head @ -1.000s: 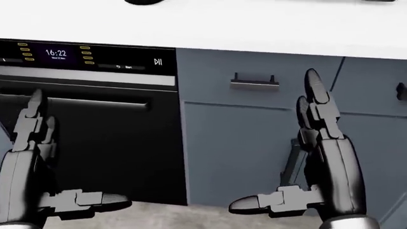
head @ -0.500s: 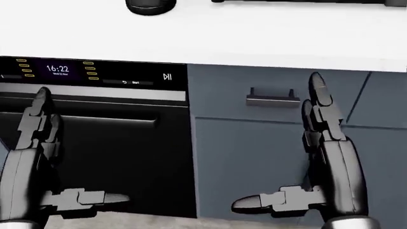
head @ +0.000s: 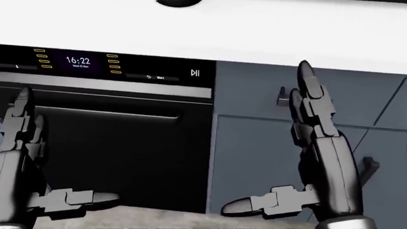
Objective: Press down the lever to turn on the electric kettle.
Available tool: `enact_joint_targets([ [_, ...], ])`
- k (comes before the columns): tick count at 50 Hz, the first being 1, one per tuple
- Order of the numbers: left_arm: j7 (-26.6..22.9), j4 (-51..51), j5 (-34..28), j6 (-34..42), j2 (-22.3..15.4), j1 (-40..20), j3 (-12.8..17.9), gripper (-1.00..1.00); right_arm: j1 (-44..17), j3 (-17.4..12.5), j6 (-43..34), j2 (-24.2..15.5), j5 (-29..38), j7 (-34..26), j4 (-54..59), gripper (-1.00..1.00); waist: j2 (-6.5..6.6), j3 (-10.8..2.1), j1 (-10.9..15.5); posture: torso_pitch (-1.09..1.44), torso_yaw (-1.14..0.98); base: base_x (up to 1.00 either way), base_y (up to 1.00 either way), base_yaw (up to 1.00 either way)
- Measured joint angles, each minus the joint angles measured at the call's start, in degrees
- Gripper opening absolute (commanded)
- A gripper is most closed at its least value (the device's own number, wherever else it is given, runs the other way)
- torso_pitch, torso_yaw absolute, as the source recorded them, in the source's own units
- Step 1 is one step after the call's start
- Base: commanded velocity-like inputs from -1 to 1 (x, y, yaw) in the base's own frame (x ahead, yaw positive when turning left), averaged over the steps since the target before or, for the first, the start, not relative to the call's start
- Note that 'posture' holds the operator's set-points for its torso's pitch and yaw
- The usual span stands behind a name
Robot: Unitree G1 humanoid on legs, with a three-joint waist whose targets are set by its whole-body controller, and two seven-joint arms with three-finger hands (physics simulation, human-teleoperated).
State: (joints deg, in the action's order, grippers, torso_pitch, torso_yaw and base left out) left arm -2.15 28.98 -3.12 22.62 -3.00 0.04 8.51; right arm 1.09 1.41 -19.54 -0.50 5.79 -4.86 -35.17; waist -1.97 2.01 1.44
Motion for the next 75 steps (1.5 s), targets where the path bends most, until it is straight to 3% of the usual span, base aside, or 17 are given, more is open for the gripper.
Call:
enact_joint_targets([
  [1, 0.0, 0.3, 0.0, 0.1, 0.0, -0.1, 0.0, 1.0, 0.0, -0.1, 0.0, 0.0, 0.0, -0.1, 0.0, 1.0, -1.06, -0.25, 0.2, 0.0, 0.0, 0.0, 0.0, 0.0],
  [3, -0.1, 0.0, 0.1, 0.1, 0.4, 0.0, -0.5, 1.0, 0.1, -0.7, -0.2, -0.3, 0.0, 0.0, 0.6, 1.0, -0.27, -0.04, -0.2, 0.0, 0.0, 0.0, 0.0, 0.0],
  [7, -0.4, 0.1, 0.3, 0.6, 0.4, 0.0, -1.0, 1.0, 0.1, -1.3, -0.7, -0.4, 0.1, 0.2, 0.9, 1.0, 1.34, -0.83, -0.7, 0.0, 0.0, 0.0, 0.0, 0.0],
  [12, -0.4, 1.0, 0.4, 0.1, 0.3, -0.4, -0.7, 1.0, -0.2, -1.1, -0.6, -0.4, 0.1, 0.2, 0.4, 1.0, 1.99, -1.49, -1.1, 0.0, 0.0, 0.0, 0.0, 0.0],
  [35, -0.2, 4.2, 0.6, 2.6, 0.1, -0.6, -0.1, 1.0, 0.1, -0.2, -0.5, -0.1, 0.5, -0.1, -0.3, 1.0, 1.76, -1.69, -1.4, 0.0, 0.0, 0.0, 0.0, 0.0],
  [47, -0.1, 3.7, 0.7, 2.0, 0.1, -0.2, 0.4, 1.0, 0.2, 0.0, 0.0, -0.1, 0.4, -0.2, -0.2, 1.0, 1.92, -0.01, -1.3, 0.0, 0.0, 0.07, 0.0, 0.0],
  [56, -0.5, 3.4, 1.0, 1.6, 0.2, -0.1, -0.3, 1.0, 0.4, -0.4, 0.0, -0.2, 0.7, 0.2, -0.2, 1.0, 4.86, 0.36, -1.5, 0.0, 0.0, 0.09, 0.0, 0.0],
  [58, -0.4, 3.3, 0.9, 1.7, 0.0, 0.1, 0.4, 1.0, 0.4, 0.3, -0.1, 0.0, 0.7, 0.0, 0.0, 1.0, 3.79, 0.39, -1.1, 0.0, 0.0, 0.09, 0.0, 0.0],
  [61, 0.0, 2.9, 0.7, 1.9, 0.1, 0.4, 0.9, 1.0, 0.3, 0.8, -0.3, 0.0, 0.5, -0.4, 0.1, 1.0, 4.34, 0.23, -0.8, 0.0, 0.0, 0.09, 0.0, 0.0],
  [63, 0.0, 3.2, 0.6, 2.0, 0.0, 0.3, 0.8, 1.0, 0.2, 0.6, -0.3, 0.0, 0.5, -0.4, -0.1, 1.0, 4.01, -0.05, -1.0, 0.0, 0.0, 0.1, 0.0, 0.0],
  [67, -0.1, 4.2, 0.7, 1.4, 0.1, 0.2, 0.5, 1.0, 0.0, 0.5, -0.2, 0.0, 0.7, -0.3, -0.9, 1.0, 1.51, 0.21, -0.8, 0.0, 0.0, 0.09, 0.0, 0.0],
  [69, -0.1, 4.4, 0.7, 1.3, 0.0, 0.1, 0.5, 1.0, 0.0, 0.6, -0.2, 0.0, 0.7, -0.3, -1.2, 1.0, -0.77, -0.25, -0.8, 0.0, 0.0, 0.1, 0.0, 0.0],
  [71, -0.2, 3.6, 0.8, 1.3, 0.6, 0.3, -0.2, 1.0, 0.2, 0.0, -0.3, -0.4, 0.8, -0.2, -0.7, 1.0, 0.12, 0.04, -1.7, 0.0, 0.0, 0.09, 0.0, 0.0],
  [73, -0.5, 3.0, 1.0, 1.8, 0.6, 0.5, -0.8, 1.0, 0.7, -0.5, -0.8, -0.3, 1.0, 0.0, -0.4, 1.0, -0.19, 0.12, -2.0, 0.0, 0.0, 0.09, 0.0, 0.0],
  [75, -0.6, 3.0, 1.1, 2.2, 0.5, 0.5, -0.5, 1.0, 0.5, -0.4, -0.9, -0.3, 1.1, 0.1, -0.3, 1.0, 0.47, 0.14, -1.9, 0.0, 0.0, 0.09, 0.0, 0.0],
])
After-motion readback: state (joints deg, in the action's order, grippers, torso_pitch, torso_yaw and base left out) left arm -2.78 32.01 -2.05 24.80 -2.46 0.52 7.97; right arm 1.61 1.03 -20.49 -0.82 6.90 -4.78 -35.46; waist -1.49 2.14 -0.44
